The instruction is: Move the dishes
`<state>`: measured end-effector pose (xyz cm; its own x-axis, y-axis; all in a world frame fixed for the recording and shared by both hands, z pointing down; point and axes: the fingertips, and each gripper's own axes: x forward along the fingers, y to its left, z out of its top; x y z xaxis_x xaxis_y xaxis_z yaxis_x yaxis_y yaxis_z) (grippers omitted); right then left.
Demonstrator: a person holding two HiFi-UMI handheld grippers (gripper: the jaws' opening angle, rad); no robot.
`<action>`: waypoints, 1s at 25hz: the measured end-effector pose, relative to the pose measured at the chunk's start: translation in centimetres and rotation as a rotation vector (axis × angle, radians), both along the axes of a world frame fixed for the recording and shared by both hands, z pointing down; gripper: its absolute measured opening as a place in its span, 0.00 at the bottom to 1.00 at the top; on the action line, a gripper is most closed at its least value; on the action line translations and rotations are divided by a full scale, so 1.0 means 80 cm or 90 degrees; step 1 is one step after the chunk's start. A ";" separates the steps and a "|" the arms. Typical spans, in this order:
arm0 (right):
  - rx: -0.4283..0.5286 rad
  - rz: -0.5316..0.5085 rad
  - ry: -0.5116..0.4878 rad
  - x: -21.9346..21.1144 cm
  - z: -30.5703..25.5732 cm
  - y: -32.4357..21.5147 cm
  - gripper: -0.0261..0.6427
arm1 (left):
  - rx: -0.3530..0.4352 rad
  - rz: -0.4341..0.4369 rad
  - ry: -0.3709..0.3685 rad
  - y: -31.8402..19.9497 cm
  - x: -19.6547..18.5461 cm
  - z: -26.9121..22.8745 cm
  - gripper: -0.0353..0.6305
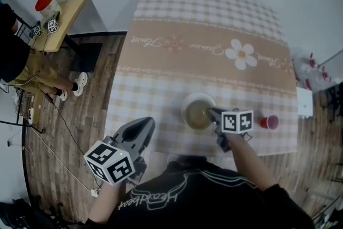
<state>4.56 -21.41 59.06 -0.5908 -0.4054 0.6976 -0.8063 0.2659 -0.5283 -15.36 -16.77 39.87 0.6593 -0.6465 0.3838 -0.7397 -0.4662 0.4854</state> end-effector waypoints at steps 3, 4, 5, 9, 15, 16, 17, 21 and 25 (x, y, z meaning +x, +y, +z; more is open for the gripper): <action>0.004 0.003 0.001 0.003 -0.004 0.002 0.09 | -0.006 0.006 0.002 -0.002 0.006 0.002 0.05; 0.006 0.007 -0.001 0.004 -0.007 0.003 0.08 | -0.003 0.012 0.002 -0.004 0.008 0.002 0.05; 0.009 0.011 -0.004 0.006 -0.010 0.003 0.08 | 0.002 0.020 0.003 -0.006 0.012 0.002 0.05; 0.029 0.031 -0.011 0.021 -0.028 0.004 0.08 | 0.003 0.046 0.007 -0.012 0.030 0.002 0.05; 0.066 0.069 -0.018 0.053 -0.061 0.004 0.08 | 0.003 0.093 0.015 -0.023 0.072 0.002 0.05; 0.073 0.075 -0.018 0.060 -0.067 0.004 0.08 | 0.003 0.102 0.016 -0.024 0.080 0.002 0.05; 0.079 0.082 -0.018 0.067 -0.073 0.005 0.08 | 0.006 0.112 0.018 -0.026 0.088 0.001 0.05; 0.102 0.118 -0.012 0.101 -0.093 0.010 0.08 | 0.007 0.150 0.023 -0.032 0.121 -0.002 0.05; 0.111 0.158 -0.004 0.138 -0.099 0.016 0.08 | 0.009 0.183 0.027 -0.037 0.153 0.001 0.05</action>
